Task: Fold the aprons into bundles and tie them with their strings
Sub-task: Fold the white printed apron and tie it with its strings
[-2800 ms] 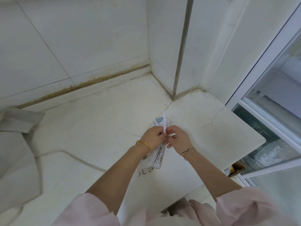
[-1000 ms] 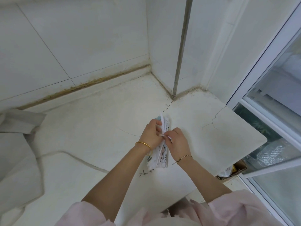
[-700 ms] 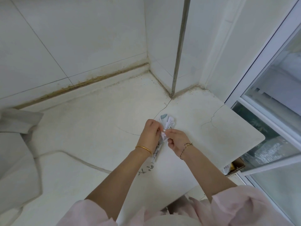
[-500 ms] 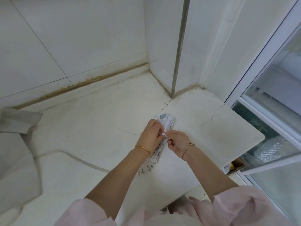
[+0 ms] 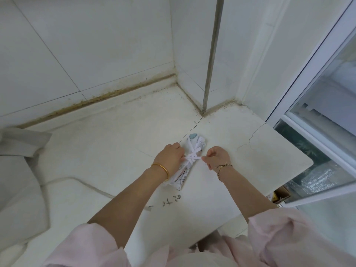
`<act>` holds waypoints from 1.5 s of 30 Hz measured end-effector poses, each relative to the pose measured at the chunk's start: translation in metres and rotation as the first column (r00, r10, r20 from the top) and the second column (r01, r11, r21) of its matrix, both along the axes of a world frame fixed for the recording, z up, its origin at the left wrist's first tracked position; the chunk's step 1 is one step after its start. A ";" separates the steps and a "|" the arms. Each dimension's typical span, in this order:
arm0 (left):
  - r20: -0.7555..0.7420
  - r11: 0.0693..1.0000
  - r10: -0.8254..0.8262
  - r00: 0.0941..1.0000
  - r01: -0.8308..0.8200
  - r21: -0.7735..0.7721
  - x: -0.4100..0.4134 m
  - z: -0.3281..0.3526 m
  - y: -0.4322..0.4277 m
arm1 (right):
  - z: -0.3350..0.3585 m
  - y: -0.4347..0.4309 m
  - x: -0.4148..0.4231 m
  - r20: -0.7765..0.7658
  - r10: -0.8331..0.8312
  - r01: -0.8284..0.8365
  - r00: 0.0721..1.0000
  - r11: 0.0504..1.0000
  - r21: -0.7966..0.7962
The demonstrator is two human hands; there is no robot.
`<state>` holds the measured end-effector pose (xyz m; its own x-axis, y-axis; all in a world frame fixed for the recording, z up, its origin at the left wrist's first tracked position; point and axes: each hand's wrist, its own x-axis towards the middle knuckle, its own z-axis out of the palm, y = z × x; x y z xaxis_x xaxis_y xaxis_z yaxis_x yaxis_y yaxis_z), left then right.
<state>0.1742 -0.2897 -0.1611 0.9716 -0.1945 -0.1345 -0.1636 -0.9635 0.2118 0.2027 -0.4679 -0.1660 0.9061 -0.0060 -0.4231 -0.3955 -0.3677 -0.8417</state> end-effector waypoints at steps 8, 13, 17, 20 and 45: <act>-0.185 0.836 0.276 0.943 -0.330 -0.439 0.006 0.023 -0.001 | 0.005 0.003 -0.002 -0.210 0.070 0.002 0.975 0.946 0.325; -0.237 0.648 0.319 0.918 -0.394 -0.652 0.021 0.060 -0.022 | 0.039 -0.014 0.006 -0.179 0.248 -0.107 0.952 0.819 0.564; -0.249 0.533 0.261 0.933 -0.355 -0.768 0.044 0.101 -0.049 | 0.072 -0.045 0.022 -0.064 0.217 -0.127 0.974 0.760 0.638; -0.269 0.467 0.193 0.944 -0.329 -0.821 0.068 0.134 -0.079 | 0.100 -0.069 0.037 0.031 0.133 -0.123 0.991 0.773 0.622; 0.146 0.381 0.074 0.987 0.108 -0.918 0.247 0.415 -0.374 | 0.355 -0.316 0.212 0.735 -0.221 0.002 0.641 0.958 0.286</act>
